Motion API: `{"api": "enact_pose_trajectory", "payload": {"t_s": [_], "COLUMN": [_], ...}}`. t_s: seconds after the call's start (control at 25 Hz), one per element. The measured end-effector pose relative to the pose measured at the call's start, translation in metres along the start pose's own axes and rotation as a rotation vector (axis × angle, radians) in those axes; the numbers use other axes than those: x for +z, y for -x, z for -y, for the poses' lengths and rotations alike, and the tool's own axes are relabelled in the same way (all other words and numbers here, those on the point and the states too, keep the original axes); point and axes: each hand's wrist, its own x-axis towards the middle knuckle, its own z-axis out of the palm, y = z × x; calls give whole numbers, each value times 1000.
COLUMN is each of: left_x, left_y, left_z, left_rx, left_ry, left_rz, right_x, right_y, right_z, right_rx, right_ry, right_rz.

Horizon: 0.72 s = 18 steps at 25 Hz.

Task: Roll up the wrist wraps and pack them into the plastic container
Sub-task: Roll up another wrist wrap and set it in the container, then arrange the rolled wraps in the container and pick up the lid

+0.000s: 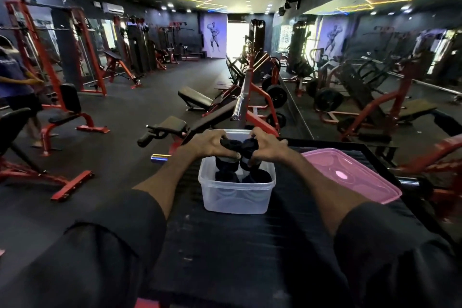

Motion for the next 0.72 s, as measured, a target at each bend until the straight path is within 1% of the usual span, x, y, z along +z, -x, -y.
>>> {"api": "enact_pose_trajectory", "payload": {"t_s": [0.08,0.12,0.16,0.24,0.28,0.32,0.36,0.44,0.52,0.64,0.68,0.72], "left_x": [6,7,7,7,8,10,13,21,21,10,7,5], "left_y": [-5,-6,-5,-5,-6,-7,-7,-7,-9,-9,-7,-2], "left_z": [4,4,4,5,7,10,13,18,16,4,0,-1], "left_rx": [-1,17,46,100,103,91,68,34,28,25,18,12], "left_ry": [-133,-164,-160,-78,-16,43,68,-13,-65,9,25,41], "left_rz": [-12,-42,-94,-216,-236,-201,-111,106,239,468,511,512], "right_x": [11,15,16,17,17,19,20,21,17,7,4,2], "right_y": [-3,-3,-4,-5,-6,-8,-8,-10,-12,-17,-16,-15], "right_z": [-3,-5,-5,-4,-4,-4,-4,-2,1,9,10,10], "right_rx": [20,21,24,39,48,52,54,61,80,51,48,43], "right_ry": [67,97,109,109,110,118,140,196,178,56,59,50], "right_rz": [20,24,30,34,35,33,30,57,195,481,530,528]}}
